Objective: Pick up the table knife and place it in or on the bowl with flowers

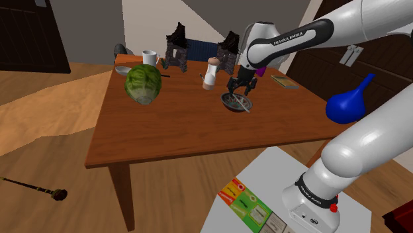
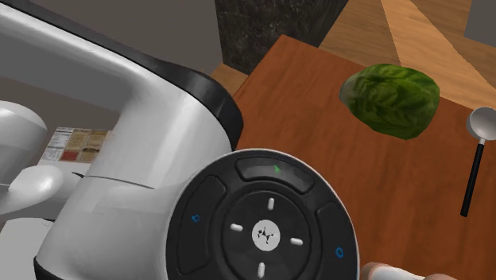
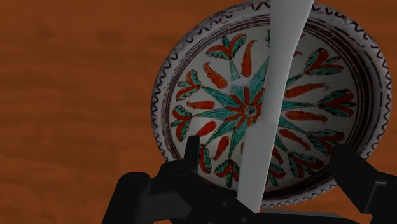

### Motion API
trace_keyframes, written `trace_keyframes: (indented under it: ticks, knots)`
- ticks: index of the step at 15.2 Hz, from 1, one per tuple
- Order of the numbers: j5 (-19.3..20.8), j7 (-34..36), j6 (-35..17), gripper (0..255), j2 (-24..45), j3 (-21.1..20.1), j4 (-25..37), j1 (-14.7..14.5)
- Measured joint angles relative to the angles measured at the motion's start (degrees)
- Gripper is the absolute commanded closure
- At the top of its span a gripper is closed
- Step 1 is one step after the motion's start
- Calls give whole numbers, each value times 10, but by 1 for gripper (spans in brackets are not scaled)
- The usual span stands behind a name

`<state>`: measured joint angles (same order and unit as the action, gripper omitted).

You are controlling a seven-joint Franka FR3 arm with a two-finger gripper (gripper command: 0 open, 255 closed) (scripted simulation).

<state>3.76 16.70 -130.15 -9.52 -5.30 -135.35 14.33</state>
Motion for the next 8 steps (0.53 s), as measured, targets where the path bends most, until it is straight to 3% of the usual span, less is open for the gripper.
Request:
trace_keyframes:
  ticks: [3, 8]
  knots:
    - [-4, -4, 43, 0, -19, 0, 24, -1]
    - [-5, -2, 51, 0, -24, -1, 26, -2]
